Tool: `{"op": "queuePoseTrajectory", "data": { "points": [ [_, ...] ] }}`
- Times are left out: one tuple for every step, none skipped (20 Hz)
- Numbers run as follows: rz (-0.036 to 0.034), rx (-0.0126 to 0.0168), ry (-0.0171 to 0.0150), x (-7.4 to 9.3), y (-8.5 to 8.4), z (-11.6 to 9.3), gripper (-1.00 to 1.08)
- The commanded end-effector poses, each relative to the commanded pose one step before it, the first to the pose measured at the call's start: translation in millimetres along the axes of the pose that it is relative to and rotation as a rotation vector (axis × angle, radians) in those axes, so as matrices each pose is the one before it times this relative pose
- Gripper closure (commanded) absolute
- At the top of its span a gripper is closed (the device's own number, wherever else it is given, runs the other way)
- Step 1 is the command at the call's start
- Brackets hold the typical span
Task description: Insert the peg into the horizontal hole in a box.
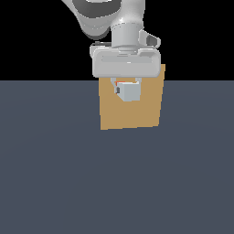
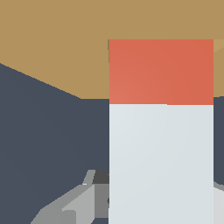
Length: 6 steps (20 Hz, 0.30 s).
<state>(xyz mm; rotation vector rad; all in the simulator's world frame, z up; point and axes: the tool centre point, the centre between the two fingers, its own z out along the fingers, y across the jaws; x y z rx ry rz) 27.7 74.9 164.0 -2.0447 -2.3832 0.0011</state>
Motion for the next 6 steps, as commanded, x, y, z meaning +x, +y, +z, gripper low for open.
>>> {"op": "queuePoseTrajectory", "data": {
  "points": [
    [0.00252,-0.00575,-0.00067,13.52,1.49,-3.00,1.08],
    [0.00000,0.00000,0.00000,3.81,0.18,0.02,1.08],
    [0.00000,0.00000,0.00000,2.97,0.15,0.01,1.08],
    [0.00000,0.00000,0.00000,2.12,0.11,0.01,1.08],
    [0.00012,-0.00047,-0.00001,1.20,-0.01,-0.30,1.08],
    [0.00000,0.00000,0.00000,0.42,0.02,0.00,1.08]
  ]
}}
